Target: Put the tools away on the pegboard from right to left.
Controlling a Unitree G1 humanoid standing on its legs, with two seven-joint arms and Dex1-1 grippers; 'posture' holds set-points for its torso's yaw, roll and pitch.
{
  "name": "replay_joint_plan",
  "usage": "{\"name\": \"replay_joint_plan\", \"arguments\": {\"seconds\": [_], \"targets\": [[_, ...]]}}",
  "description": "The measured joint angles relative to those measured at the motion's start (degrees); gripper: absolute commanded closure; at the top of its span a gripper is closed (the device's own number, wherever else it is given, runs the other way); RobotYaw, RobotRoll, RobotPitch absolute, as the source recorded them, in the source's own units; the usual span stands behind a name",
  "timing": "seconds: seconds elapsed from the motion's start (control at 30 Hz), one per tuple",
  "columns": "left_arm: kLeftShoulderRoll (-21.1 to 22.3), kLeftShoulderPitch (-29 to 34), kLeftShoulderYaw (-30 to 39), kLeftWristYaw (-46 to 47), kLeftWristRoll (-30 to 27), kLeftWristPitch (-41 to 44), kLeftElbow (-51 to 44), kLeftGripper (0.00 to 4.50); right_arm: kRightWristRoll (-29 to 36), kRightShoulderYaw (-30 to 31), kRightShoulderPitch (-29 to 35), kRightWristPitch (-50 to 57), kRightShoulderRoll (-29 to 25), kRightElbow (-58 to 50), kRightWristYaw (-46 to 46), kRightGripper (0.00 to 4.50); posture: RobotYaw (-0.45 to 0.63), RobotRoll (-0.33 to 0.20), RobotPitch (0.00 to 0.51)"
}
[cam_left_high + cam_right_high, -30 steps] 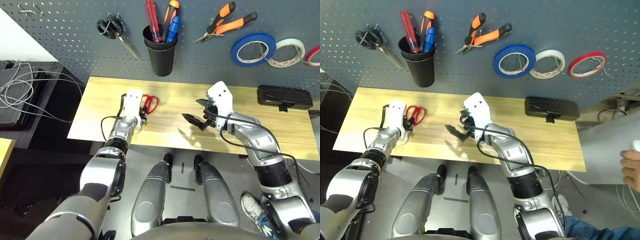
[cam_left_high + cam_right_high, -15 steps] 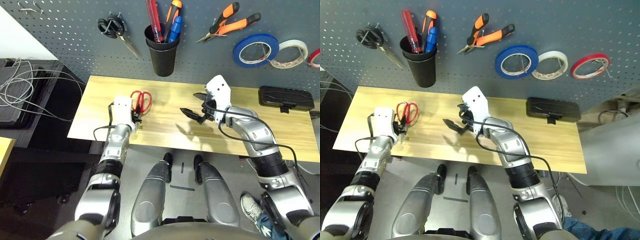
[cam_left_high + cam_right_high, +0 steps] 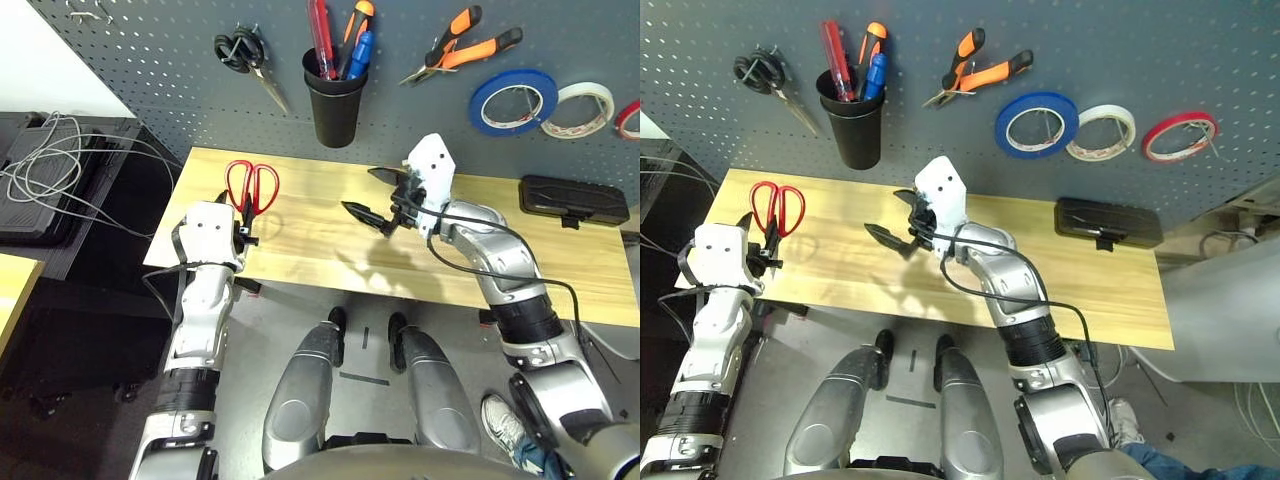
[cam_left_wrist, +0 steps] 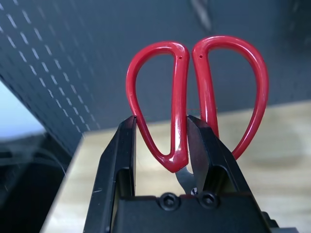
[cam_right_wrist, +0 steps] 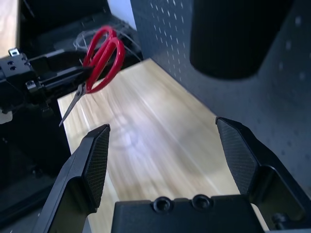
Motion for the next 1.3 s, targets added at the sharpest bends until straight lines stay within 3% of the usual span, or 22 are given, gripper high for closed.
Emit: {"name": "replay_joint_plan", "arguments": {"seconds": [0.4,0.47,0.57,0.6,0.97,1.17,1.3], "targets": [[1.83,-5.29,0.19,-0.14,0.63,-5.84,-4.08,2.96,0.38,-1.17,-0.74,-2.06,0.26,1.77,-0.40,0.00,0.07,0.000,0.293],[2.28,-6.29,0.21,-0.24,0.66,-6.09,-4.24,3.34,0.38,-1.32,-0.74,-2.25,0.33,1.86,-0.41,0.00,0.07,0.000,0.293],[3.04,-8.48,0.17,-0.98,0.83,-6.56,-3.83,4.37,0.38,-1.50,-0.78,-2.43,0.52,1.95,-0.47,0.00,0.07,0.000,0.293],[3.50,-9.23,0.17,-1.27,0.92,-6.65,-3.76,4.47,0.38,-1.50,-0.80,-2.48,0.59,1.95,-0.48,0.00,0.07,0.000,0.292],[3.58,-12.63,-0.40,-3.54,0.41,-6.03,1.89,4.47,0.37,-1.86,-0.79,-2.55,0.52,2.03,-1.35,0.00,0.06,0.000,0.289],[2.37,-12.56,-1.80,-4.28,0.63,1.88,8.56,4.47,0.37,-1.95,-0.49,-2.51,0.44,2.03,-1.92,0.00,0.06,0.000,0.297],[2.41,-14.12,-2.56,-4.91,0.68,7.09,18.65,4.47,0.33,-2.46,-0.10,-0.28,0.30,2.64,-3.73,0.00,0.06,0.000,0.322]]}}
